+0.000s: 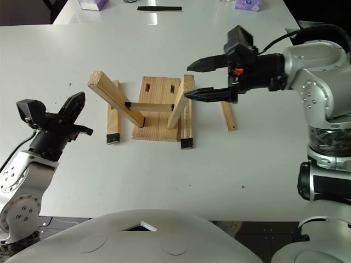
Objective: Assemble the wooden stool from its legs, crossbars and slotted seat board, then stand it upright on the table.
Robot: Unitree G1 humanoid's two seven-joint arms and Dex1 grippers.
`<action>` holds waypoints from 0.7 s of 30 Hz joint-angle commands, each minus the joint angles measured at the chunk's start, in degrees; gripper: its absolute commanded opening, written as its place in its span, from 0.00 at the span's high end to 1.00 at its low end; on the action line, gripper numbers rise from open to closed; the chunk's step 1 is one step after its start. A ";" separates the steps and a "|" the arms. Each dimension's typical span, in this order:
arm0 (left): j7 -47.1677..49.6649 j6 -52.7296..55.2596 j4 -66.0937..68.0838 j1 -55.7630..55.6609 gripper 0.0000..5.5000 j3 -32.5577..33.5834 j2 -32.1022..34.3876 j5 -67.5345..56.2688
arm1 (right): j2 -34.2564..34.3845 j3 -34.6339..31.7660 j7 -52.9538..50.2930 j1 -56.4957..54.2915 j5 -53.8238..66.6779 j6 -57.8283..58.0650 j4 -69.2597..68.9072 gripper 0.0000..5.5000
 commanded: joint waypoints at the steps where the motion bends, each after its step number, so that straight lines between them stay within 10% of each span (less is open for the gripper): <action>1: 2.81 -1.19 2.19 -2.03 1.00 1.35 -0.16 4.63 | -3.37 -4.51 -0.32 8.35 0.57 -0.45 -2.03 0.37; 11: 6.16 1.54 -8.04 -0.37 1.00 -12.65 -2.36 13.96 | 21.96 0.13 -48.88 26.52 -19.41 -0.12 -24.02 0.68; 21: 8.63 1.31 -9.36 -2.91 1.00 -15.50 -1.06 27.29 | 31.49 12.45 -68.71 44.36 -32.67 0.58 -44.92 0.95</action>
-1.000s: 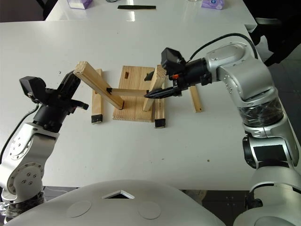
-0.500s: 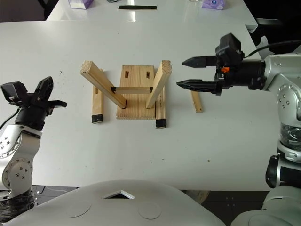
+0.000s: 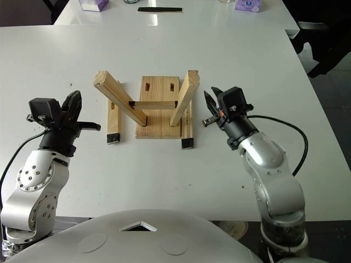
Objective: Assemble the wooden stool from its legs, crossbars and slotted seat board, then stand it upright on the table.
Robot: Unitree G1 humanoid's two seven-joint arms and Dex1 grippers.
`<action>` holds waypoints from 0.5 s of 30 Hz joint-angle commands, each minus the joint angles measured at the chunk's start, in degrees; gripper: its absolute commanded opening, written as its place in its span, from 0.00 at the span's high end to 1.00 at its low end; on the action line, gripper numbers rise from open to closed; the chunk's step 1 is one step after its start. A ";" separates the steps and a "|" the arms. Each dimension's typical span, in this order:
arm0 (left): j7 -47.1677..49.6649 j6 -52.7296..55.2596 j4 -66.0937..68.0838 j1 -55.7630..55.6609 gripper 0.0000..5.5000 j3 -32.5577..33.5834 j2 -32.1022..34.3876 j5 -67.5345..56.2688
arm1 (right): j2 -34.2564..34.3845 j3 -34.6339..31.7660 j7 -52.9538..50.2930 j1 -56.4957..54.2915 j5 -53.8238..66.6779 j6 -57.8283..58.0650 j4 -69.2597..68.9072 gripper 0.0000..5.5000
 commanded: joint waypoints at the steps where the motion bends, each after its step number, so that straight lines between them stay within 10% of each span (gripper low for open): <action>1: -0.68 0.71 -0.37 -3.89 1.00 -0.73 0.71 3.04 | 2.56 6.76 -7.19 3.27 -6.73 1.05 -4.46 0.97; 11: 0.14 5.19 1.41 -8.96 1.00 4.55 -2.02 4.97 | 8.81 14.18 -18.09 2.73 -21.92 6.20 -5.34 1.00; 15: -5.33 8.40 -0.67 -9.84 1.00 -3.58 -2.66 0.74 | 9.17 22.68 -15.15 -2.96 -23.70 5.69 -3.99 1.00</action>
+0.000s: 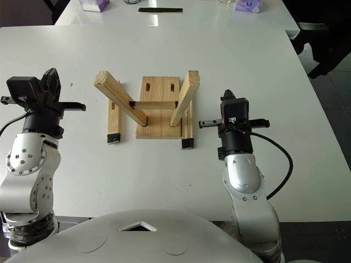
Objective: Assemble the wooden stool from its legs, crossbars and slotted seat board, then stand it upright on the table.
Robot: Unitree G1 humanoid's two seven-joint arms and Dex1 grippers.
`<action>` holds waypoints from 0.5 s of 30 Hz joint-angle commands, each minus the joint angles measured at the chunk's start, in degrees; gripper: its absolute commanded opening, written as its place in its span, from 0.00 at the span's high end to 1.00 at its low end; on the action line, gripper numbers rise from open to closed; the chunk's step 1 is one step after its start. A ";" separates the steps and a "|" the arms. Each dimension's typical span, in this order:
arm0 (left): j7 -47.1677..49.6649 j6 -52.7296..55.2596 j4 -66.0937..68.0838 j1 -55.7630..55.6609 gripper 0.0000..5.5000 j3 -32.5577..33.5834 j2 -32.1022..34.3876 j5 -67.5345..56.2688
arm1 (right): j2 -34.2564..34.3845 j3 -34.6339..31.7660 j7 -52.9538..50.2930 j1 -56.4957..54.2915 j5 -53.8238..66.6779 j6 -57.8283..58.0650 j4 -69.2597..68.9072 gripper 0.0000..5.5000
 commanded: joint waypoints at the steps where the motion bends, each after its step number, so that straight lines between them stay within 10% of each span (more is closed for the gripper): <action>1: -8.89 3.63 -3.30 -1.74 1.00 -13.08 0.53 -5.70 | 0.60 10.08 3.85 -7.43 -1.35 -0.43 1.91 1.00; 6: -9.74 5.26 -1.91 -4.62 1.00 -21.12 -2.68 -6.20 | -0.83 20.47 12.11 -15.19 -1.95 -2.29 8.42 1.00; 15: -7.88 4.79 -1.59 -3.72 1.00 -14.63 -2.59 -2.21 | -5.26 10.98 19.34 -11.84 1.56 -2.97 7.47 1.00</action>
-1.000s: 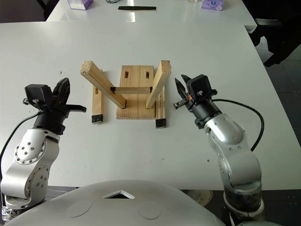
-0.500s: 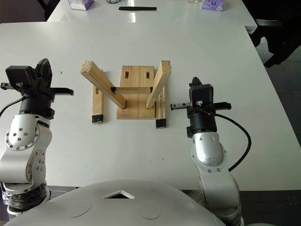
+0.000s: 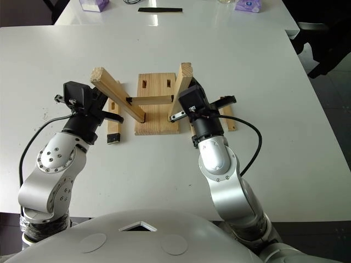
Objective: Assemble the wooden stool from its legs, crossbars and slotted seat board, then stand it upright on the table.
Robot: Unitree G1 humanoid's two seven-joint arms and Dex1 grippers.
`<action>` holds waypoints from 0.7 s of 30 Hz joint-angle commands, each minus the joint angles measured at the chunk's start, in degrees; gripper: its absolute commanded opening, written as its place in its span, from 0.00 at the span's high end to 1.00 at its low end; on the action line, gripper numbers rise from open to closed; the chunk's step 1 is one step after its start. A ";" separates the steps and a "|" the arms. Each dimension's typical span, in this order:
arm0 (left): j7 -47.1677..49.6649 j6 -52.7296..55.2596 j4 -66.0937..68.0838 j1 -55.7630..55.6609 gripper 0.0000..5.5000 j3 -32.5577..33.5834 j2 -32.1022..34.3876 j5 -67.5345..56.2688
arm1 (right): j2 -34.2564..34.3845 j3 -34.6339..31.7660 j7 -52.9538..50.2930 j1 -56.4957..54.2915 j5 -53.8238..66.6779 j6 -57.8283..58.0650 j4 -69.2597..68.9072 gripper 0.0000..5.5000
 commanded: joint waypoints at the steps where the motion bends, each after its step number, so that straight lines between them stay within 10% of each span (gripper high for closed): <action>1: -3.00 0.67 -1.95 -1.12 1.00 -1.32 -1.46 -3.34 | -1.53 -3.30 9.54 1.99 8.74 -3.32 -1.99 1.00; 15: -8.72 0.31 -2.21 4.31 1.00 17.78 6.45 -5.37 | -3.45 -36.84 16.86 -2.62 22.73 -11.07 5.67 1.00; 21: 2.68 10.84 -3.36 -21.55 1.00 25.81 -5.24 -31.60 | 7.99 -47.10 17.21 -28.91 48.91 9.80 12.94 1.00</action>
